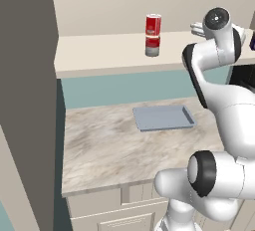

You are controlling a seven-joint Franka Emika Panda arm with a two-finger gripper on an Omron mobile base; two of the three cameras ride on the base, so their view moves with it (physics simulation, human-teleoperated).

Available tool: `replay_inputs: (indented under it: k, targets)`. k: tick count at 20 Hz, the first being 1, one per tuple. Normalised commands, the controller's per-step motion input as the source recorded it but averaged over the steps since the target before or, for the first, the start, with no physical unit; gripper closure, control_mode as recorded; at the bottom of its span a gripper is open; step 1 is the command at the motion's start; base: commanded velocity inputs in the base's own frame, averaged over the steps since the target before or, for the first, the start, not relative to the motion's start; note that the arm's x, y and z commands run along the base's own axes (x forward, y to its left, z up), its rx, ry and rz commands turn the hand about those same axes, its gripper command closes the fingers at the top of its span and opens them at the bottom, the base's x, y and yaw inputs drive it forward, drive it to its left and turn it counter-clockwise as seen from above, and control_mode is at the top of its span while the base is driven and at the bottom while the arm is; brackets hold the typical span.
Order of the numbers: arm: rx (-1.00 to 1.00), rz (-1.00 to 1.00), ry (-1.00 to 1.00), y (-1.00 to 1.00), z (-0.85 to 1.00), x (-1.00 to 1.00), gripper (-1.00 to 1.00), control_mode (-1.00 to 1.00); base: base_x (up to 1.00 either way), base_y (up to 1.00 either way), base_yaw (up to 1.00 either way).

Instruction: Stack two cans on top of the other two cans in the cabinet.

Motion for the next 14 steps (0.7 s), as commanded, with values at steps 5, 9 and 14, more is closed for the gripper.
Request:
replay_inputs:
  k: [5, 9, 14]
  targets:
    - [0.00, 0.04, 0.03, -0.01, -0.09, 0.09, -1.00, -1.00, 0.00, 0.00, 0.00]
    - [0.00, 0.04, 0.02, 0.00, -0.08, 0.22, -1.00, -1.00, 0.00, 0.00, 0.00]
    - [0.00, 0.03, 0.00, -0.01, -0.06, 0.21, -1.00, -1.00, 0.00, 0.00, 0.00]
